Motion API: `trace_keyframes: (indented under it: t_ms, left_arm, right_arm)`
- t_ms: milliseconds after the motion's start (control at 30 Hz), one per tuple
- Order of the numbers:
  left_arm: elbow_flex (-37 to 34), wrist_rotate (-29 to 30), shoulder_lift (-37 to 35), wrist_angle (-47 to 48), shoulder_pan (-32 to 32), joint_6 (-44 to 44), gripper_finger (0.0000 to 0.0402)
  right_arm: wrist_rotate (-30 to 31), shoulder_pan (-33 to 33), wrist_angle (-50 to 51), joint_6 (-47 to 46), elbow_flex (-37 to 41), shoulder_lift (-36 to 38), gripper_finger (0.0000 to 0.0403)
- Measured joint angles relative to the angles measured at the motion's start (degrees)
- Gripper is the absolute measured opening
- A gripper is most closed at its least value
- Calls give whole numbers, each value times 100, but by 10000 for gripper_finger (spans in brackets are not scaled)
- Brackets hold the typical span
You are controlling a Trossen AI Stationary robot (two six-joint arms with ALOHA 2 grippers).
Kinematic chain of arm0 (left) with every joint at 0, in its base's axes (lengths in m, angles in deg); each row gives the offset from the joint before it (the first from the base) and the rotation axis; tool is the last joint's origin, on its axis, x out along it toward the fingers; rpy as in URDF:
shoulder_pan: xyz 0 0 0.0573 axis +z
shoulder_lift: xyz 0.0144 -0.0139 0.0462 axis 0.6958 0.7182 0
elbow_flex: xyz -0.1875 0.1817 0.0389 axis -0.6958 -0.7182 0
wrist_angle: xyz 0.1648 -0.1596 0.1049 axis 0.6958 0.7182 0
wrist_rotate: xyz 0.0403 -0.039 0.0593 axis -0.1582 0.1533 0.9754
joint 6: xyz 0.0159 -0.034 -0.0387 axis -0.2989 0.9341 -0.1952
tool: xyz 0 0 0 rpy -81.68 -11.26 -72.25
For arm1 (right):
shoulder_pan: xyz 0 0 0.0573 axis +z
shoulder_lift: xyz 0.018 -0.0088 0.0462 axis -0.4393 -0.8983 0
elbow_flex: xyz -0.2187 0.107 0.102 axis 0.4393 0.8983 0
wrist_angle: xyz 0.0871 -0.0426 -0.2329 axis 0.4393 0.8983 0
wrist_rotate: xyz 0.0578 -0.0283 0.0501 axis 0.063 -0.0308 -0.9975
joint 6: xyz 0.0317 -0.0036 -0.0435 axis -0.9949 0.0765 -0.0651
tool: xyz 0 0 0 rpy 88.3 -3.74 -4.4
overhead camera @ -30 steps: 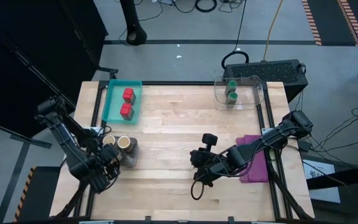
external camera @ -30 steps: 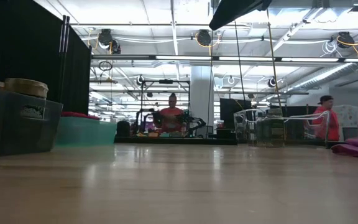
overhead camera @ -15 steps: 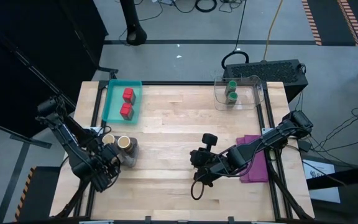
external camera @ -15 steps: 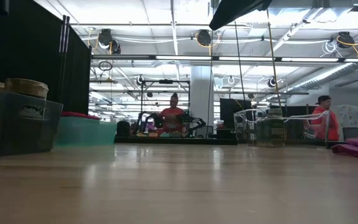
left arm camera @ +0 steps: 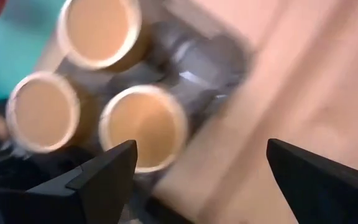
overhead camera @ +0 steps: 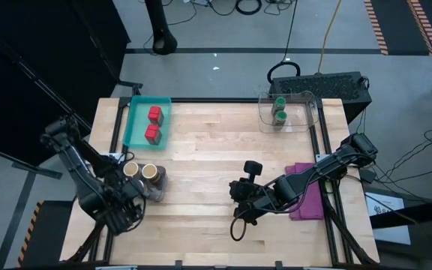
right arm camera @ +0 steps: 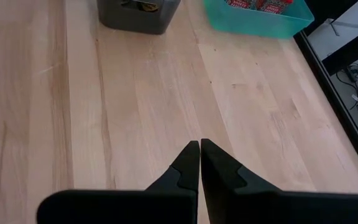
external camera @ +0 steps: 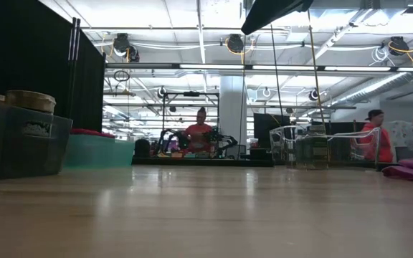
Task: Sort spices by type
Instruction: Adjust the black bin
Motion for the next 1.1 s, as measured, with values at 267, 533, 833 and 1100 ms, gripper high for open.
trace_keyframes:
  t_ms: [267,533,833,1100]
  left_arm:
    - [361,1087,76,-1681,24,-1485,363]
    - [360,117,975,-2654,164,-3494,324]
    - [356,-578,2037,-2712,164,-4596,92]
    - [355,164,2197,-2619,354,-4632,9]
  right_arm:
    - [-2,0,-2,-5,0,0,0]
    - [-4,17,-4,-67,0,0,0]
    - [-10,17,-4,-126,0,0,0]
    - [-10,17,-2,-112,0,0,0]
